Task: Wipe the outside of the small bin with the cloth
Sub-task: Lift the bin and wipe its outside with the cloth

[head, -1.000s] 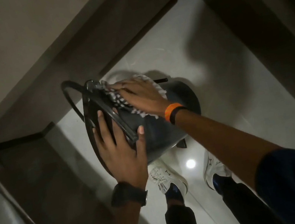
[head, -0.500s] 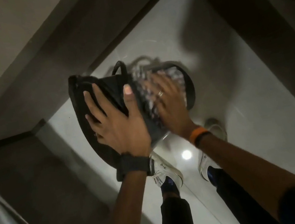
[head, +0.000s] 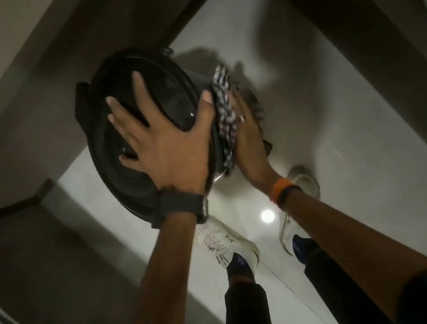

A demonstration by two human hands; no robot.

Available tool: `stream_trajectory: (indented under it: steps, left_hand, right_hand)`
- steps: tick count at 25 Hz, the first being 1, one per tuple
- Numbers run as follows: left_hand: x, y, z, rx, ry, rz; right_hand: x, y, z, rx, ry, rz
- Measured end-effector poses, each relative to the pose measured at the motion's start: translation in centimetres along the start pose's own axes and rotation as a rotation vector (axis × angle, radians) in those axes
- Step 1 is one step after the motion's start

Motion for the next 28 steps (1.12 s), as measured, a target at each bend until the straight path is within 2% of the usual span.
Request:
stream_trajectory:
  steps: [2,3,4,5,6,7,8,10,11,13,15,16,18,20,21,24,25,28]
  left_hand:
    - [-1.2,-1.1,1.2,-0.076,-0.021,-0.059]
    - [-1.9,-1.9,1.3,-0.146,0.011,-0.049]
    - [-2.7,-2.6,1.3,-0.233,0.033,-0.029]
    - [-3.5,-3.0,1.2,-0.294,0.030,-0.024]
    - [-4.0,-3.4,1.4,-0.290,0.001,-0.040]
    - [-4.1,-3.8,2.1,-0.242,-0.036,-0.076]
    - [-4.0,-3.8,3.0,-0.185,-0.079,-0.120]
    - [-3.8,-4.0,4.8,-0.097,-0.150,-0.200]
    - [-3.8,-4.1,5.1,-0.087,-0.151,-0.228]
    - [-4.2,-3.7,4.2,-0.140,-0.058,-0.206]
    - [-4.4,-2.9,1.5,-0.241,0.045,-0.110]
    - [-4.4,-2.6,0.7,-0.244,0.045,-0.091]
    - [-3.7,-2.6,0.9,-0.186,-0.021,-0.145]
    - [-3.1,-2.6,2.4,-0.134,-0.084,-0.222]
    - [-3.0,-2.6,2.7,-0.114,-0.098,-0.242]
    - [-3.1,-1.9,1.3,-0.068,-0.058,-0.300]
    - [-3.5,-1.8,0.5,-0.066,-0.044,-0.269]
    - [-5.2,-1.5,-1.2,-0.039,-0.080,-0.218]
  right_hand:
    - [2.8,-1.1,4.2,0.067,0.265,-0.024]
    - [3.3,-1.6,5.8,0.071,0.332,-0.078]
    - [2.8,-1.4,6.7,0.022,0.324,-0.174]
    - [1.2,-0.4,6.2,-0.033,0.220,-0.292]
    - [-1.2,1.1,4.7,-0.053,0.028,-0.398]
    - [-3.8,2.9,2.0,-0.041,-0.186,-0.439]
    - [-5.4,4.6,-1.0,-0.044,-0.313,-0.447]
    - [-5.7,5.8,-2.4,-0.038,-0.399,-0.415]
    - [-5.2,5.0,-0.7,-0.014,-0.373,-0.422]
    - [-2.0,2.0,4.8,0.042,-0.086,-0.382]
    - [-1.0,0.9,7.4,-0.022,0.041,-0.307]
    - [-2.1,1.5,6.2,-0.036,-0.004,-0.306]
    - [-5.1,4.0,1.2,-0.052,-0.240,-0.278]
    - [-5.3,5.2,-2.1,-0.064,-0.292,-0.165]
    - [-4.8,4.9,-1.5,-0.043,-0.262,-0.157]
    - [-0.9,1.4,3.8,0.068,0.152,-0.053]
    - [-0.5,1.0,4.9,0.057,0.197,-0.028]
    - [-3.0,4.4,1.3,-0.031,0.054,0.090]
Point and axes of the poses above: each hand's wrist, its own z-axis towards the middle knuckle, its own y-axis out of the palm, x = y × z, the point moved 7 cm from there along z, towards the middle knuckle, and after that the axes turned 6 degrees about x, right-handed, at the moved point
